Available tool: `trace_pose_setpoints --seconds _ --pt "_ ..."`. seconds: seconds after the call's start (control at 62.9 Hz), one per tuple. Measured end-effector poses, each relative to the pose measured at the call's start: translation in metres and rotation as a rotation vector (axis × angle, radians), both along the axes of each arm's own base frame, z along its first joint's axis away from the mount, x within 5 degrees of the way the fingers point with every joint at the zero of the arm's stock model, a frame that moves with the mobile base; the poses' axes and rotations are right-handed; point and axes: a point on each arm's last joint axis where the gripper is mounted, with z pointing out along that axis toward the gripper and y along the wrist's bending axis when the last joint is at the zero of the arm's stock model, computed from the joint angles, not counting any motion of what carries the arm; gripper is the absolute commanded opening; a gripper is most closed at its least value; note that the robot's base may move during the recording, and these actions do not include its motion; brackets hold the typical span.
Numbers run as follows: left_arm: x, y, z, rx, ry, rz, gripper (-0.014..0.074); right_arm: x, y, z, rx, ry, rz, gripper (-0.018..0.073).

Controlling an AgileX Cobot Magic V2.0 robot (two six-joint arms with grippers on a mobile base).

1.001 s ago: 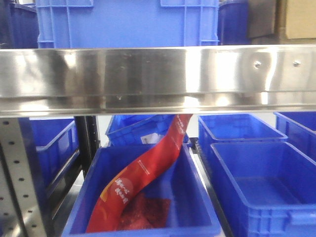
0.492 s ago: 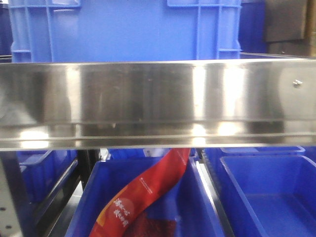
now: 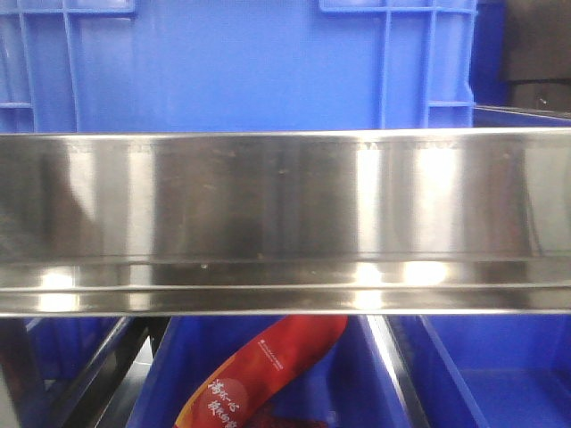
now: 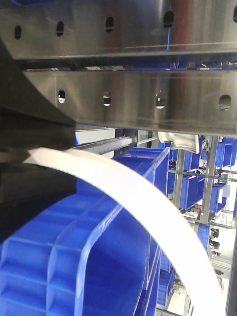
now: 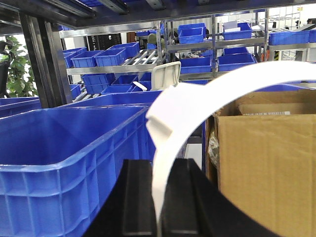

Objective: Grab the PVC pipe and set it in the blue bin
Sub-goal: 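Position the held pipe above an empty blue bin on the shelf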

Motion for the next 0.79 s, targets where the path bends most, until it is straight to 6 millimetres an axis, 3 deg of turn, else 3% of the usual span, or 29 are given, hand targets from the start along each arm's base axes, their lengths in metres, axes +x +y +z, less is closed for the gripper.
trace_pose_setpoints --seconds 0.794 --pt "0.0 0.0 0.0002 0.0 -0.002 0.0 -0.0111 -0.0001 -0.0001 0.0015 0.004 -0.016 -0.001 -0.0168"
